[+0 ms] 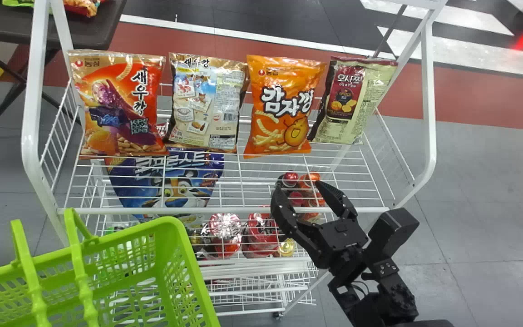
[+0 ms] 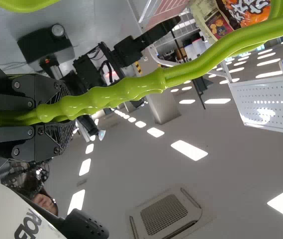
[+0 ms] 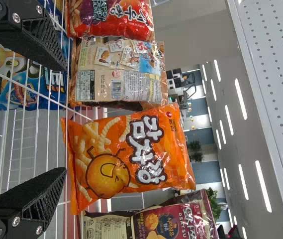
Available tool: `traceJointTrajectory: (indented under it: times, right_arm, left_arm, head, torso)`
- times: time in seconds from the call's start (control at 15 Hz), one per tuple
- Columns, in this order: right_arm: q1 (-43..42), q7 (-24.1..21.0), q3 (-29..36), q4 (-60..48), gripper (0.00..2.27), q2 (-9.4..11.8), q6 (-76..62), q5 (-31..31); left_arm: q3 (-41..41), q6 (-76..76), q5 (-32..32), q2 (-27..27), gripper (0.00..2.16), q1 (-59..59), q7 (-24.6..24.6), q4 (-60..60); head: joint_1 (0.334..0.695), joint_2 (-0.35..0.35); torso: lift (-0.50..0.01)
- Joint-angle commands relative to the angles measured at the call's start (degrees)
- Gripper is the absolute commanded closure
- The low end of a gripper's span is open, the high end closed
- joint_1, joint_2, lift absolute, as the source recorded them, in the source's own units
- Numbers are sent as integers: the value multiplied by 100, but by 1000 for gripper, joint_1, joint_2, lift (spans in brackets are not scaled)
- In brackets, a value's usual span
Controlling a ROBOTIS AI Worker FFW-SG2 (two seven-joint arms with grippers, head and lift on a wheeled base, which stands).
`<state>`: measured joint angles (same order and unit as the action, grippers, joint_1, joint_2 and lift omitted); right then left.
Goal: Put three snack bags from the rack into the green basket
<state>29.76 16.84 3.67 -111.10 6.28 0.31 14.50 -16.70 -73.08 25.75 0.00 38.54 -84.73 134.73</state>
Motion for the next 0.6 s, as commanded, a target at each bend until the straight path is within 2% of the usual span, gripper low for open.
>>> traceJointTrajectory:
  times: [0.0,0.53]
  right_arm:
    - [3,-5,-15,-9,87,14,1,0]
    - [-41,-23,-68,9,87,58,36,0]
  left_arm:
    - [0,-1,0,-15,2148,4,0,-8]
    - [9,-89,-9,-15,2148,13,18,0]
  head:
    - [695,-270]
    - [695,-264]
  torso:
    - [0]
    - [0]
